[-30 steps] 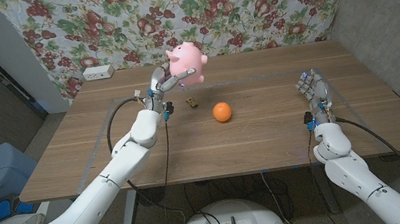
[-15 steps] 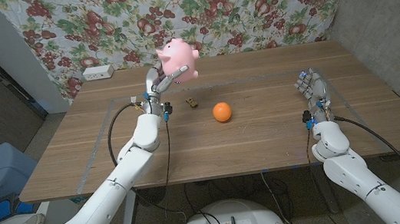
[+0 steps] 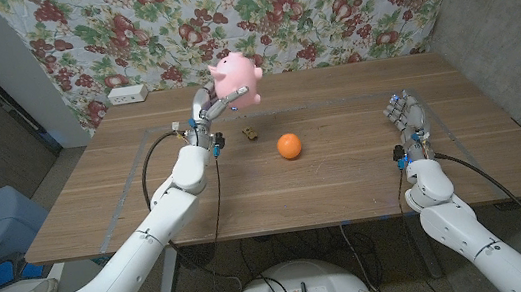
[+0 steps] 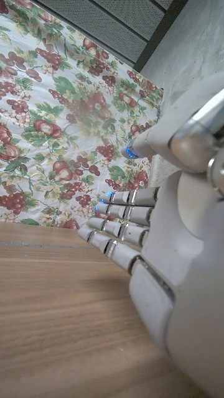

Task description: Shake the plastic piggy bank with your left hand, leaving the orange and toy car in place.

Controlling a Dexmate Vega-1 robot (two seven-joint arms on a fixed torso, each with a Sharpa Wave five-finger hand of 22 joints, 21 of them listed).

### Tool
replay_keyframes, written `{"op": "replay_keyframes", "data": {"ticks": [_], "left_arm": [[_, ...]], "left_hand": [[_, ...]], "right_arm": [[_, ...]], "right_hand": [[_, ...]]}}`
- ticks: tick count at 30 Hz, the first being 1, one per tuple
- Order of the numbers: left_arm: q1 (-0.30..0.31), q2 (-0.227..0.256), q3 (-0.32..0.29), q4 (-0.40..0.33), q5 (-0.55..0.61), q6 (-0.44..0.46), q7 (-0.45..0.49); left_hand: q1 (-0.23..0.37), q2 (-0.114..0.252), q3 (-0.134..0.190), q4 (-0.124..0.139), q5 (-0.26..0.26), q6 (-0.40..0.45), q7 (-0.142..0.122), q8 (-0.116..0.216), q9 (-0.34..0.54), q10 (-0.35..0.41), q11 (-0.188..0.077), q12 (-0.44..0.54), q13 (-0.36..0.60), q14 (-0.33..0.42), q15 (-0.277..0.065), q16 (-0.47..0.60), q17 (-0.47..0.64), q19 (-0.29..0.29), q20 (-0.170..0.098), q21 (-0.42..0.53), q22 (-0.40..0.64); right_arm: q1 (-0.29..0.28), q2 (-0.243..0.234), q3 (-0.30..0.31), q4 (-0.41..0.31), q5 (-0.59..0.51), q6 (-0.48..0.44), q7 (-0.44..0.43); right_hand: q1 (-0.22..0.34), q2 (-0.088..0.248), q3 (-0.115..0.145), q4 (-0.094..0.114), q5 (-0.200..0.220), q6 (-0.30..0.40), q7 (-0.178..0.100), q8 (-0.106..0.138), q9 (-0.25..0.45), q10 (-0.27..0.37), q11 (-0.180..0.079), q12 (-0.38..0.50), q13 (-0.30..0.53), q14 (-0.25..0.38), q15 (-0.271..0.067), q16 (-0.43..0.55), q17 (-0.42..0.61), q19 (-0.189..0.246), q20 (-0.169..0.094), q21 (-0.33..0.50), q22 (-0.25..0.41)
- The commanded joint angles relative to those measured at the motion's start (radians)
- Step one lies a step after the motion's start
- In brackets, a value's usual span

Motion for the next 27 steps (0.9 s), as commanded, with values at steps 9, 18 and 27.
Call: {"op": "replay_keyframes", "data": {"ticks": [9,18,27], "left_arm": [[-0.137,0.153,0.106,-0.102,-0.016,0.343,-0.251],[-0.159,0.160,0.123,-0.094,-0.015,0.352,-0.270],[-0.156,0.154,0.119,-0.080,-0.020,0.331,-0.255]], "left_hand": [[0.538,0.475,0.176,0.003,0.007,0.424,-0.175,0.004,0.007,0.300,-0.288,-0.001,0.002,0.275,-0.349,-0.001,0.004,-0.029,-0.150,0.010,0.000],[0.538,0.474,0.178,0.003,0.007,0.424,-0.175,0.003,0.008,0.299,-0.288,-0.004,0.004,0.275,-0.349,-0.003,0.005,-0.030,-0.150,0.012,0.000],[0.538,0.473,0.180,0.003,0.007,0.425,-0.175,0.001,0.008,0.299,-0.288,-0.006,0.006,0.277,-0.349,-0.004,0.006,-0.030,-0.151,0.014,0.000]], "right_arm": [[0.002,0.009,-0.002,0.009,-0.003,0.013,-0.006],[0.011,0.011,-0.003,0.018,0.002,0.009,-0.002],[0.023,0.012,-0.009,0.030,0.000,0.006,0.002]], "right_hand": [[0.005,-0.001,0.006,-0.001,0.006,0.009,-0.001,0.000,0.003,0.006,0.000,0.002,0.006,0.007,-0.001,-0.003,0.001,0.001,0.001,0.004,0.002],[0.005,-0.001,0.007,-0.001,0.006,0.010,0.000,0.000,0.003,0.007,0.000,0.003,0.006,0.008,-0.001,-0.003,0.002,0.001,0.001,0.004,0.002],[0.006,-0.001,0.007,-0.001,0.006,0.011,0.000,0.000,0.003,0.007,-0.001,0.003,0.007,0.008,-0.001,-0.003,0.002,0.001,0.001,0.004,0.002]]}}
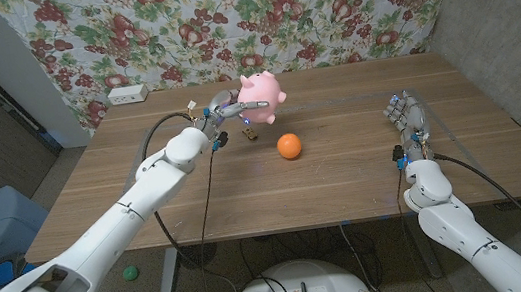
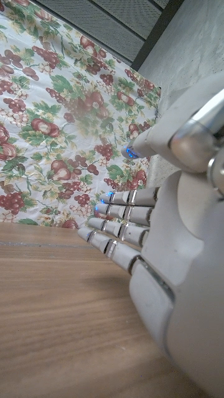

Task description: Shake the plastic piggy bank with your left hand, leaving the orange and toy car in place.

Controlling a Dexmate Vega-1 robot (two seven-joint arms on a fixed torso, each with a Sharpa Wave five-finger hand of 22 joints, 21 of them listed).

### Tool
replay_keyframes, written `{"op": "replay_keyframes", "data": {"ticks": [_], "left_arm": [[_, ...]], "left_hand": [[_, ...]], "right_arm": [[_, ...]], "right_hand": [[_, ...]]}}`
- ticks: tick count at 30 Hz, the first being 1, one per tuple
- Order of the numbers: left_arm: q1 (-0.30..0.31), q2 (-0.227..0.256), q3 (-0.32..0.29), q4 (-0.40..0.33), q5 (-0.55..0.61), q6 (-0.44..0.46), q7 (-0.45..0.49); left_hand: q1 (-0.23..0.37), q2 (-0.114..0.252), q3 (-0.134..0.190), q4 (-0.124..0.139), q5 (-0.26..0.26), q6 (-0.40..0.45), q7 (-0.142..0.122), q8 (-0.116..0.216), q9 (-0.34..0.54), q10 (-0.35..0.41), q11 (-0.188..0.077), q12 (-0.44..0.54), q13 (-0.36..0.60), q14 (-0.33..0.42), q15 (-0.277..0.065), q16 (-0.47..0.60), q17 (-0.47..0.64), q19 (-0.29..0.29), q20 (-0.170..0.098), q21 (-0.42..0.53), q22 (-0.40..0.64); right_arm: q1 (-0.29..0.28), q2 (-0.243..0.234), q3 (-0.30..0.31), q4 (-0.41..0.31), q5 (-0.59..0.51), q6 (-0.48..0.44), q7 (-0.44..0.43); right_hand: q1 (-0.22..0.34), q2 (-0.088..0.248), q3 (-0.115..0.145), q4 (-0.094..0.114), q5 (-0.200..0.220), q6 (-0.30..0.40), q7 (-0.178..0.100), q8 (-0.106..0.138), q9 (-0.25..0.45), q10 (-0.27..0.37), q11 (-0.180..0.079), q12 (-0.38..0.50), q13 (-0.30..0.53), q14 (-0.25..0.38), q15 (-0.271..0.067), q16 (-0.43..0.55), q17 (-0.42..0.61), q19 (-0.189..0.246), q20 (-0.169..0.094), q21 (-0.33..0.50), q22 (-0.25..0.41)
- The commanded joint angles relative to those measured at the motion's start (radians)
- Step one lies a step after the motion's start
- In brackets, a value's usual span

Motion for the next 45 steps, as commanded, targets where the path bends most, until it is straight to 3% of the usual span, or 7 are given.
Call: {"op": "replay_keyframes", "data": {"ticks": [1,11,18,24,30,45], "left_arm": [[-0.017,0.008,0.011,0.016,-0.004,-0.008,-0.005],[0.009,-0.029,-0.012,0.068,-0.004,-0.118,0.058],[0.048,-0.081,-0.049,0.106,-0.010,-0.220,0.152],[0.085,-0.182,-0.088,0.209,-0.009,-0.433,0.271],[0.098,-0.248,-0.109,0.281,0.007,-0.577,0.335],[0.111,-0.270,-0.125,0.295,0.016,-0.620,0.333]], "left_hand": [[0.538,0.473,0.181,0.003,0.004,0.417,-0.176,0.002,0.003,0.299,-0.288,0.000,0.004,0.270,-0.356,0.007,0.003,-0.024,-0.151,0.007,0.000],[0.537,0.473,0.184,0.003,0.004,0.417,-0.176,-0.001,0.003,0.302,-0.287,-0.002,0.006,0.271,-0.356,0.005,0.004,-0.025,-0.151,0.009,0.000],[0.536,0.472,0.184,0.003,0.004,0.419,-0.176,-0.001,0.004,0.303,-0.288,-0.004,0.007,0.272,-0.356,0.004,0.005,-0.025,-0.151,0.011,0.000],[0.534,0.472,0.186,0.004,0.003,0.419,-0.177,-0.003,0.004,0.304,-0.288,-0.007,0.007,0.273,-0.356,0.002,0.006,-0.025,-0.151,0.012,0.000],[0.534,0.471,0.188,0.003,0.003,0.419,-0.177,-0.004,0.006,0.305,-0.287,-0.008,0.008,0.274,-0.356,0.001,0.006,-0.027,-0.151,0.013,0.000],[0.531,0.470,0.191,0.004,0.003,0.421,-0.175,-0.008,0.004,0.304,-0.287,-0.013,0.010,0.274,-0.356,-0.002,0.008,-0.028,-0.150,0.015,-0.001]], "right_arm": [[0.013,0.004,-0.006,0.014,0.003,-0.005,0.004],[0.017,0.005,-0.009,0.013,0.004,-0.016,-0.003],[0.021,0.005,-0.010,0.012,0.004,-0.021,-0.006],[0.023,0.005,-0.012,0.013,0.007,-0.024,-0.003],[0.024,0.006,-0.012,0.013,0.011,-0.022,-0.001],[0.007,-0.001,-0.009,-0.006,0.009,-0.025,-0.006]], "right_hand": [[0.006,-0.001,0.007,-0.001,0.006,0.011,-0.001,0.000,0.003,0.007,-0.001,0.003,0.003,0.008,-0.001,-0.003,0.002,0.001,0.001,0.004,0.002],[0.006,-0.001,0.008,-0.001,0.006,0.011,0.000,-0.001,0.003,0.008,0.000,0.003,0.003,0.008,-0.002,-0.003,0.002,0.001,0.001,0.004,0.002],[0.006,-0.001,0.008,-0.001,0.006,0.012,0.000,-0.001,0.003,0.008,0.001,0.003,0.003,0.008,0.000,-0.003,0.002,0.001,0.002,0.004,0.002],[0.006,-0.001,0.009,-0.001,0.006,0.011,0.001,-0.001,0.003,0.007,0.000,0.002,0.003,0.008,0.000,-0.003,0.003,0.002,0.002,0.005,0.002],[0.006,-0.001,0.009,-0.001,0.006,0.011,0.000,-0.001,0.003,0.007,0.000,0.002,0.003,0.008,0.000,-0.003,0.003,0.001,0.003,0.004,0.002],[0.006,-0.001,0.010,-0.001,0.006,0.012,0.000,-0.001,0.003,0.007,0.001,0.002,0.004,0.009,-0.001,-0.003,0.004,0.000,0.005,0.004,0.002]]}}
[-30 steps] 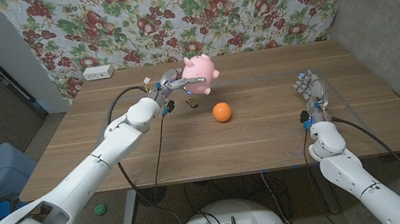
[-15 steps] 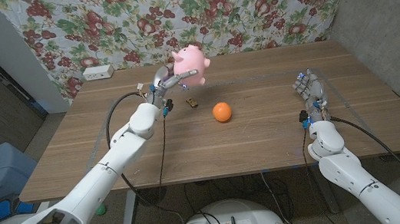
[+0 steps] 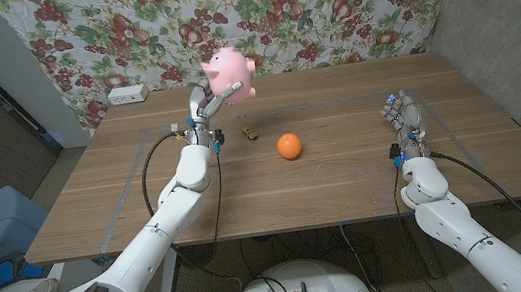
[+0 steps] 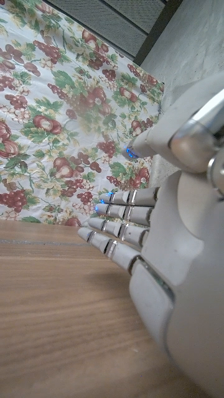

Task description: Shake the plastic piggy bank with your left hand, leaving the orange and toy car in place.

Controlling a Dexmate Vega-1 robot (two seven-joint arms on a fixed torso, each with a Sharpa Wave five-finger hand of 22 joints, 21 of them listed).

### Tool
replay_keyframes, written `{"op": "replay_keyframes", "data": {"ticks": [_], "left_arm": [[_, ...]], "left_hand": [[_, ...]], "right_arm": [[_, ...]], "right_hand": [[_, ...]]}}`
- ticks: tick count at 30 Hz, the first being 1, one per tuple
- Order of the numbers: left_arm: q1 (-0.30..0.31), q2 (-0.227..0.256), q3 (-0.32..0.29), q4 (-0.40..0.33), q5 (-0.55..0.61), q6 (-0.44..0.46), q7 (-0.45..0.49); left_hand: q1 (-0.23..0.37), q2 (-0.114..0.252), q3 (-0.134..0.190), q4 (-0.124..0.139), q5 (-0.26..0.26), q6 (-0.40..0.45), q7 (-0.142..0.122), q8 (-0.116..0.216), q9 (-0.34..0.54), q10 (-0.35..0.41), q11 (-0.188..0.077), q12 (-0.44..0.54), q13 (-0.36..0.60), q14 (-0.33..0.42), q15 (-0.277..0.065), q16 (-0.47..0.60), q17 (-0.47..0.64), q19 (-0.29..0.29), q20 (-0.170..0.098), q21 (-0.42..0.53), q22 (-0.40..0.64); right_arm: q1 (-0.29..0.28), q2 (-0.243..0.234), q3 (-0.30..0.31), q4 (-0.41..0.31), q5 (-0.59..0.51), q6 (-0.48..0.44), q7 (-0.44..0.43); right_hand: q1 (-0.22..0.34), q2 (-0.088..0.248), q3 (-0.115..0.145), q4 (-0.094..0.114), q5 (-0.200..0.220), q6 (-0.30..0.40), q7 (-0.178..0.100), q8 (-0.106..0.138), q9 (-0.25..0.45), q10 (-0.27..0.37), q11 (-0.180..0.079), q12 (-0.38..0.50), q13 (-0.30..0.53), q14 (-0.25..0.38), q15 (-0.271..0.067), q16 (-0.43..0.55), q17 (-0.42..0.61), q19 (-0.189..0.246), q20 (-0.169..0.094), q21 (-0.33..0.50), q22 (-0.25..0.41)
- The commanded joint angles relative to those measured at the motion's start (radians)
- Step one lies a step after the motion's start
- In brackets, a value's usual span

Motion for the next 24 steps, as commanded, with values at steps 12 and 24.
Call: {"op": "replay_keyframes", "data": {"ticks": [12,24], "left_arm": [[0.019,0.001,-0.013,-0.031,-0.007,0.039,-0.025],[-0.015,0.150,0.040,-0.207,-0.011,0.368,-0.171]], "left_hand": [[0.523,0.472,0.193,0.004,0.003,0.417,-0.176,0.001,0.004,0.297,-0.289,-0.003,0.005,0.275,-0.356,-0.003,0.006,-0.028,-0.151,0.008,-0.001],[0.522,0.474,0.197,0.003,0.003,0.418,-0.175,-0.001,0.006,0.296,-0.286,-0.005,0.008,0.276,-0.356,-0.006,0.006,-0.029,-0.151,0.009,-0.001]], "right_arm": [[-0.029,-0.007,0.007,-0.035,-0.009,-0.001,-0.018],[-0.047,-0.013,0.015,-0.055,-0.009,-0.001,-0.019]], "right_hand": [[0.005,-0.001,0.010,-0.001,0.006,0.013,0.001,-0.001,0.003,0.008,-0.001,0.002,0.005,0.009,-0.002,-0.004,0.004,0.001,0.006,0.004,0.002],[0.005,-0.001,0.011,-0.001,0.006,0.014,0.001,-0.001,0.003,0.011,0.002,0.003,0.005,0.009,-0.001,-0.004,0.004,0.000,0.007,0.005,0.002]]}}
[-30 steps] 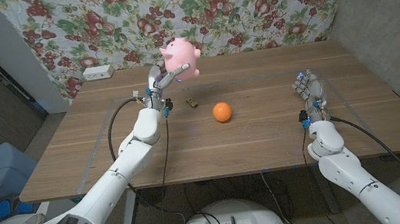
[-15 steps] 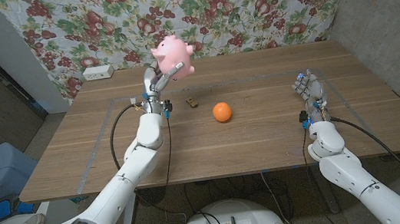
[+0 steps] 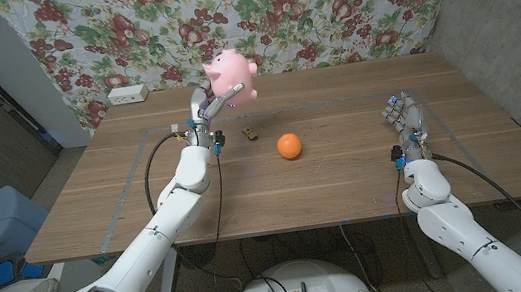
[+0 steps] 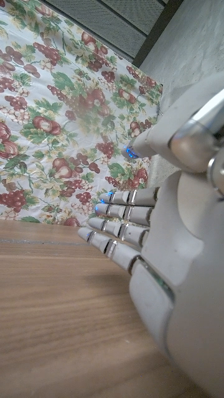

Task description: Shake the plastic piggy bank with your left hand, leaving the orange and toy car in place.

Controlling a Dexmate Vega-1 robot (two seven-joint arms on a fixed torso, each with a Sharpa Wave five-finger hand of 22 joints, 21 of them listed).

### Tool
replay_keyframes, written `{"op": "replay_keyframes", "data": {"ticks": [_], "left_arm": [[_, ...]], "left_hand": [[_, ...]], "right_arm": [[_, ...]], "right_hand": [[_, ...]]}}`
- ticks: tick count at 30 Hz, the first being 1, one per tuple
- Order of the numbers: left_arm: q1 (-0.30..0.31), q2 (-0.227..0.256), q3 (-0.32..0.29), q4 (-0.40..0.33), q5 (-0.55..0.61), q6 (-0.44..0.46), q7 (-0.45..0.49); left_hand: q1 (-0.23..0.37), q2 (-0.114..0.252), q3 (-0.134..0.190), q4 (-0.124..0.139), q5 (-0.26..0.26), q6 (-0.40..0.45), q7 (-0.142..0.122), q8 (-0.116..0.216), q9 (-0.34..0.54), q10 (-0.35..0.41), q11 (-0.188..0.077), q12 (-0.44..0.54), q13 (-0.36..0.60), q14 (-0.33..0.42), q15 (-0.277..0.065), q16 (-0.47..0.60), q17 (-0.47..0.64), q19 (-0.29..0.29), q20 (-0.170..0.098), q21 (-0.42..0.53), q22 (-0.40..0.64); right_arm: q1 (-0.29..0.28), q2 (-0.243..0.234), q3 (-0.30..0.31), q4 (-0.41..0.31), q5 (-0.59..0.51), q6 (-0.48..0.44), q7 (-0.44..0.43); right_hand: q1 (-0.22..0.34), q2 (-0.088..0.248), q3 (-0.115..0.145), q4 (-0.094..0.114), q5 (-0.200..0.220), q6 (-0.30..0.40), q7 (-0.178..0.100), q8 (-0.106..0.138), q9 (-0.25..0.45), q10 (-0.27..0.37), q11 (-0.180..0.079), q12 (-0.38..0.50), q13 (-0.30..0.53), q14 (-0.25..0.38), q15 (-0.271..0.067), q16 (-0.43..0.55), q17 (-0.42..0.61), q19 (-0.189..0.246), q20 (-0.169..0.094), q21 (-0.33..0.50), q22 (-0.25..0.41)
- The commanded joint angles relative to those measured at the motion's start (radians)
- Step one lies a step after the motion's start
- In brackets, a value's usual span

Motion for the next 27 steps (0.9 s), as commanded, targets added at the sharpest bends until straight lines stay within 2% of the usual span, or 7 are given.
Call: {"op": "replay_keyframes", "data": {"ticks": [1,16,27], "left_arm": [[-0.035,0.123,0.046,-0.143,-0.005,0.268,-0.121],[-0.117,0.225,0.119,-0.210,0.011,0.446,-0.276],[-0.156,0.261,0.155,-0.238,0.028,0.517,-0.343]], "left_hand": [[0.519,0.471,0.197,0.003,0.006,0.413,-0.173,0.004,0.004,0.297,-0.287,0.002,0.003,0.274,-0.359,0.005,0.000,-0.027,-0.153,0.009,-0.001],[0.519,0.470,0.199,0.003,0.006,0.413,-0.173,0.003,0.007,0.298,-0.285,-0.002,0.004,0.277,-0.359,0.004,0.001,-0.027,-0.154,0.011,-0.001],[0.520,0.470,0.203,0.002,0.006,0.413,-0.172,0.000,0.007,0.298,-0.286,-0.003,0.006,0.277,-0.359,0.001,0.001,-0.028,-0.154,0.011,-0.002]], "right_arm": [[-0.017,-0.006,0.007,-0.019,-0.003,0.001,-0.003],[-0.031,-0.008,0.012,-0.037,-0.009,-0.002,-0.008],[-0.042,-0.006,0.016,-0.045,-0.012,0.003,-0.012]], "right_hand": [[0.005,-0.001,0.011,-0.001,0.006,0.010,0.001,-0.001,0.003,0.011,0.001,0.003,0.005,0.009,0.000,-0.004,0.004,0.004,0.003,0.005,0.002],[0.005,-0.002,0.011,0.000,0.006,0.010,0.003,-0.001,0.003,0.012,0.002,0.003,0.005,0.010,0.000,-0.004,0.004,0.005,0.003,0.005,0.002],[0.004,-0.002,0.011,0.000,0.006,0.011,0.003,-0.001,0.003,0.012,0.004,0.002,0.005,0.012,0.002,-0.003,0.004,0.005,0.003,0.005,0.002]]}}
